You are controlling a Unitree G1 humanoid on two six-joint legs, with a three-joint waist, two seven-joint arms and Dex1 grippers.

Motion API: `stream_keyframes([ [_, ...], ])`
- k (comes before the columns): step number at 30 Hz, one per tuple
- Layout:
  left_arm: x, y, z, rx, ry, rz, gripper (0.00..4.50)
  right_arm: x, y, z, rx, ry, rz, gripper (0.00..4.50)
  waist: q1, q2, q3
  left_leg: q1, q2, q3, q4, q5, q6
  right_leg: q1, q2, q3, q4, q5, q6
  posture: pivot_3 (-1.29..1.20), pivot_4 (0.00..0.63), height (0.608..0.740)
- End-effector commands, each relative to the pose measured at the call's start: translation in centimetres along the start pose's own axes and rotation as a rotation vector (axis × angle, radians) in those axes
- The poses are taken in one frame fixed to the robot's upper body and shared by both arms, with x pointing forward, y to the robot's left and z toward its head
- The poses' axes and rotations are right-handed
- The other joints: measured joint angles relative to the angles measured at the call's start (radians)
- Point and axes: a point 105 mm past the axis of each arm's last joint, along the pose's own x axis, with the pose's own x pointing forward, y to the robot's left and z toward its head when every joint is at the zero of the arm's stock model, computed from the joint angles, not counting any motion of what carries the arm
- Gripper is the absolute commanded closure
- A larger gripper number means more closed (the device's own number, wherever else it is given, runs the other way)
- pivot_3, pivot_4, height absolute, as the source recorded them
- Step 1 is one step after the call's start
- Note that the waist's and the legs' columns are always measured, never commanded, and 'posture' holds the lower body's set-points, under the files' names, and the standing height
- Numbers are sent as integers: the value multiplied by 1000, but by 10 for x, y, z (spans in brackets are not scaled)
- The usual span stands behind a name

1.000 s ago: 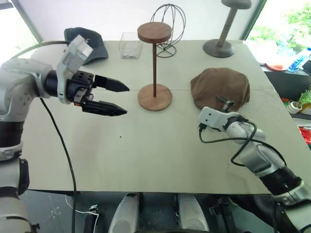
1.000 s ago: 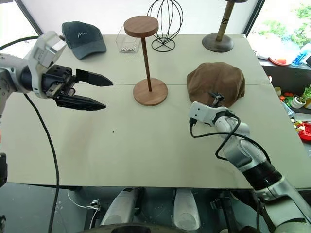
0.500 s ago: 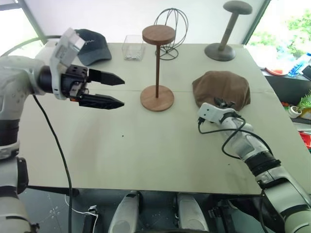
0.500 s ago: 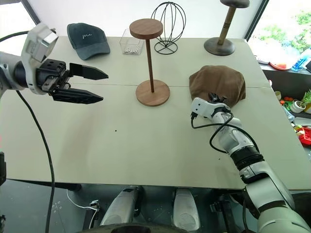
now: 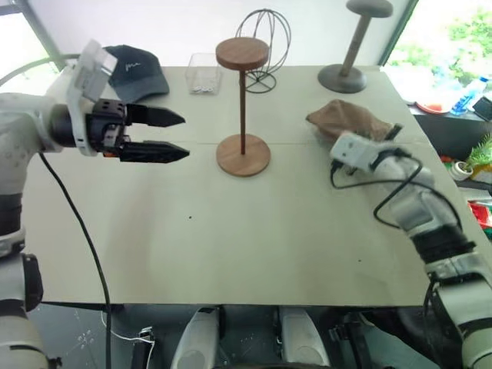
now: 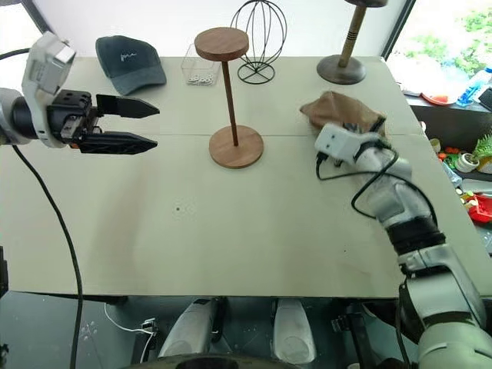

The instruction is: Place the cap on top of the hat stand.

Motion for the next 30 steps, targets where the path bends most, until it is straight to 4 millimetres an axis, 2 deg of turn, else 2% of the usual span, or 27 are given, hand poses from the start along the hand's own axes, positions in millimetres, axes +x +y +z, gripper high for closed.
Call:
stream_keyframes([
  [1,-18,2,15,58,-50,85,0,4,-70,58,-2,-201,-177,4469,-13,0,0,0,0,0,-1,0,0,-1,0,0,0,0,0,0,150,740],
  [5,-34,8,23,62,-85,172,0,12,-105,111,35,-355,-249,4469,-21,0,0,0,6,0,-4,0,0,-2,6,0,0,0,-1,0,150,740],
  [7,-47,9,27,74,-98,227,0,14,-120,151,47,-459,-282,4469,-24,0,0,0,8,1,-6,0,0,-4,8,1,-1,1,-3,0,150,740],
  [10,-55,9,31,83,-112,268,0,14,-125,182,38,-548,-290,4469,-22,0,0,-1,10,2,-9,1,-2,-7,10,3,-1,2,-4,0,150,740],
  [12,-64,9,36,92,-125,305,0,5,-123,208,18,-649,-275,4469,-18,0,0,-1,11,2,-13,4,-7,-8,10,3,-1,2,-4,0,150,740],
  [14,-69,8,38,97,-130,325,0,-2,-119,221,1,-710,-261,4469,-16,-1,0,-1,11,2,-16,6,-10,-9,10,2,-2,2,-5,0,150,740],
  [18,-76,7,37,99,-121,359,0,-19,-105,230,-63,-801,-224,4469,-17,-1,0,-1,11,2,-16,6,-10,-9,10,2,-1,2,-5,0,150,740],
  [24,-81,8,38,100,-120,385,0,-47,-72,221,-229,-886,-181,4469,-18,-2,0,-1,11,1,-16,7,-12,-9,10,2,0,3,-6,0,150,740],
  [27,-81,11,41,107,-131,392,0,-49,-51,215,-235,-886,-107,4469,-22,-1,0,0,12,1,-16,8,-13,-9,11,2,1,3,-7,0,150,740],
  [30,-81,12,48,119,-158,394,0,-42,-34,212,-242,-861,-80,4469,-22,-2,0,1,14,2,-16,8,-13,-9,15,2,1,5,-9,0,150,740],
])
